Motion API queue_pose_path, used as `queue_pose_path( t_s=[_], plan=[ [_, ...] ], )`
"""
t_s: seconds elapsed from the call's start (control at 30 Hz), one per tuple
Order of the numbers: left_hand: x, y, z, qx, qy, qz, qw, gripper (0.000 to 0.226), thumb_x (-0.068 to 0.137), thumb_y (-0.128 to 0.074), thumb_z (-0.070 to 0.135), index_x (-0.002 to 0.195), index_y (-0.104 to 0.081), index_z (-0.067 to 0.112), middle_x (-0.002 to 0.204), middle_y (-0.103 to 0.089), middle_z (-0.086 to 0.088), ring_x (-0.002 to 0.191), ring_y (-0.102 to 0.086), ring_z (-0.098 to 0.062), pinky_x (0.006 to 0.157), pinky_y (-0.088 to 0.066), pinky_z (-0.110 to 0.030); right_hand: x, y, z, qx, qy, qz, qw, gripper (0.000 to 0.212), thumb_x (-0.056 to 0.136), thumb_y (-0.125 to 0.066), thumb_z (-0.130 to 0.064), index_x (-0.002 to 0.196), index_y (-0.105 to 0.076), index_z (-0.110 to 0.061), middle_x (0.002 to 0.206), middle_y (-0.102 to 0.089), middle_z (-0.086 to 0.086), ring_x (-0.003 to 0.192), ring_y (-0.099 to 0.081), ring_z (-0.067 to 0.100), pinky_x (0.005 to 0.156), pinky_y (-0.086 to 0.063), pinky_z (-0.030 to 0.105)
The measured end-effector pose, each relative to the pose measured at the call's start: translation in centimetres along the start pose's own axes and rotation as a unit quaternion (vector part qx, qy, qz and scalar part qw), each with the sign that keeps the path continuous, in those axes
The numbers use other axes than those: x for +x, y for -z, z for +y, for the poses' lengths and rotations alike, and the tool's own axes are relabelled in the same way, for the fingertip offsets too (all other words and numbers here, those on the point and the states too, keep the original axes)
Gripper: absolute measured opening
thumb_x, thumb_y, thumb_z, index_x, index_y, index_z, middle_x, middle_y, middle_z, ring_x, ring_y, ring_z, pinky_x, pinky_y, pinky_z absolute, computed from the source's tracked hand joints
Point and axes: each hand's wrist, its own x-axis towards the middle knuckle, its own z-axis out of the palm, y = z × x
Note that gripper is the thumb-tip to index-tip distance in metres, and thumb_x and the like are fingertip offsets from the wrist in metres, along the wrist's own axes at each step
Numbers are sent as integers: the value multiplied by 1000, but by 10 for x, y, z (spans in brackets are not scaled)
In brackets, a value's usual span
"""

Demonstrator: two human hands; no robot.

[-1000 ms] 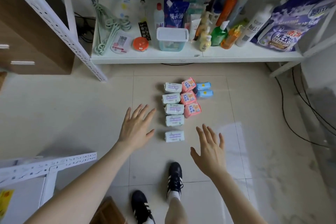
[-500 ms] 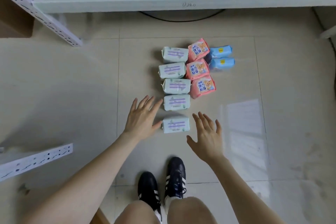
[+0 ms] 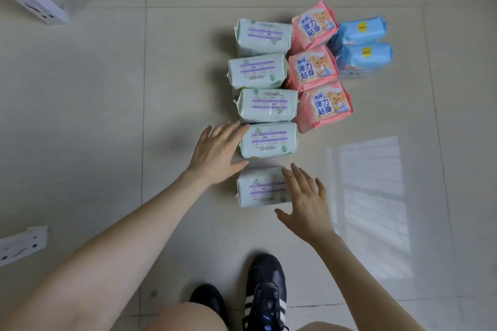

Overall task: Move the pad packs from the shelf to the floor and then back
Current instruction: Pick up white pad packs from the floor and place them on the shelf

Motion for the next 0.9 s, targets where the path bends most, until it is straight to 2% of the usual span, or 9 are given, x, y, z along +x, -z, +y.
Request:
queue_pose_path(
  t_s=[0.17,0.37,0.5,0.57,0.67,0.77,0.9],
  plan=[
    [15,-16,-8,-42,-33,15,998,81,78,-73,43,147,-37,18,149,-43,-3,131,-44,-26,108,-35,-45,14,-16,6,48,36,31,998,91,65,-84,-30,142,-43,-7,148,-43,13,131,-47,31,100,-44,46],
    [29,-24,-9,-139,-41,19,989,84,71,-82,28,143,-42,13,142,-49,-4,123,-51,-27,96,-46,-43,21,-26,9,105,39,46,993,81,65,-84,-23,137,-49,-7,137,-52,8,123,-50,28,82,-56,39],
    [34,-25,-2,-205,-22,29,978,74,66,-86,27,130,-50,13,132,-53,0,107,-56,-22,80,-47,-33,20,-25,11,130,26,38,990,68,64,-81,-18,126,-55,-7,127,-56,5,113,-53,27,75,-55,38],
    [37,-24,1,-218,-20,28,975,66,66,-86,29,121,-53,13,123,-57,2,99,-58,-20,75,-47,-33,18,-22,13,141,18,32,989,65,64,-80,-19,123,-56,-8,122,-57,4,107,-54,27,74,-53,36],
    [36,-21,3,-231,-8,19,973,61,63,-87,24,113,-56,11,115,-60,2,95,-59,-20,75,-46,-32,11,-15,17,159,0,22,987,63,62,-81,-20,120,-57,-9,114,-57,3,98,-54,26,71,-48,32],
    [31,-15,4,-235,20,18,972,59,60,-87,21,109,-57,12,108,-62,2,86,-58,-18,71,-45,-29,-1,-4,21,182,-18,10,983,62,61,-81,-21,118,-58,-10,109,-56,2,93,-54,26,74,-49,36],
    [14,0,7,-246,56,15,968,55,61,-87,21,107,-59,12,104,-61,-1,78,-58,-19,71,-51,-34,-20,17,21,201,-35,-11,979,62,60,-81,-20,116,-58,-11,107,-55,1,93,-53,25,76,-49,37]
  ],
)
